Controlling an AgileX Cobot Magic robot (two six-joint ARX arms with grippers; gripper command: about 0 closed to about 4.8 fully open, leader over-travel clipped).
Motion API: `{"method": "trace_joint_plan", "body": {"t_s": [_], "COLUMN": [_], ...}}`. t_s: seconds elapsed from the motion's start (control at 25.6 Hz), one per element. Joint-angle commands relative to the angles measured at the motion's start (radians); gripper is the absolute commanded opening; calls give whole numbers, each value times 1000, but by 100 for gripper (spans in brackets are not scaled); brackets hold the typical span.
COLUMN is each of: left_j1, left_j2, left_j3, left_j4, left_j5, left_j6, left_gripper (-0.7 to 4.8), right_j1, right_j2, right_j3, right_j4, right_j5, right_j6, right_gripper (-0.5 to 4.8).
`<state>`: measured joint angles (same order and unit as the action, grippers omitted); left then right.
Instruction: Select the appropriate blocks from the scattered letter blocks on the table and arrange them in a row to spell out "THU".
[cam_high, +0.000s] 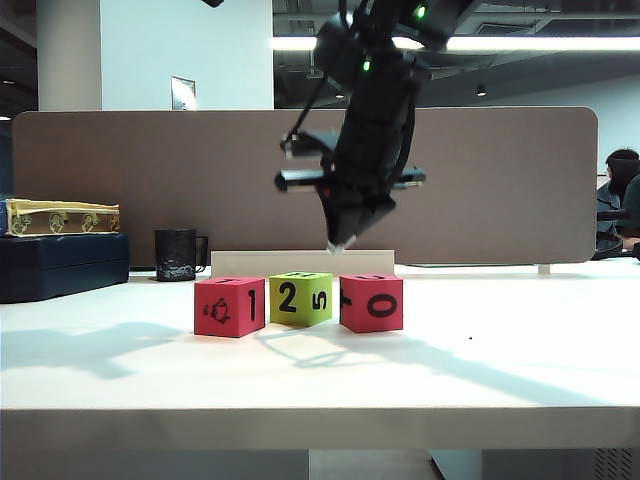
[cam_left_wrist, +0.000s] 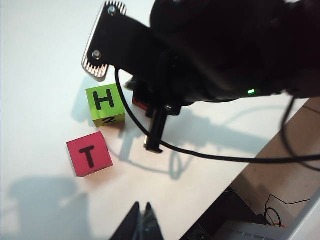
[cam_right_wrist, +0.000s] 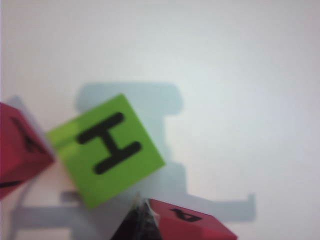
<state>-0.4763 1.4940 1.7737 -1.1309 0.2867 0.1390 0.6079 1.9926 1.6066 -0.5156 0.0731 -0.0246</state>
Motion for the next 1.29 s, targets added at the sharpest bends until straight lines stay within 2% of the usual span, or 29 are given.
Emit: {"method": "trace_joint_plan", "body": {"t_s": [0.04,0.12,0.51,0.94,1.29], "left_j1": [0,0,0,0,0], "left_j2": [-5,-5,-5,-5,-5], "left_j3": [6,6,6,6,6], "left_j4": [15,18,18,18,17], "left_j5": [1,1,1,2,2], "left_j6": [4,4,3,3,3], "left_gripper": [-6,-6,-6,-6,-6], "right_j1": [12,33,154,171,166], "right_j2": [-15,-10,3,80,104], "right_j3": [6,6,6,6,6], "right_j4": [-16,-24,27,35,119], "right_j5": [-136,-184,-187,-207,-198], "right_j6": [20,27,25,31,32], "right_gripper": [-5,-5,-5,-5,-5]}}
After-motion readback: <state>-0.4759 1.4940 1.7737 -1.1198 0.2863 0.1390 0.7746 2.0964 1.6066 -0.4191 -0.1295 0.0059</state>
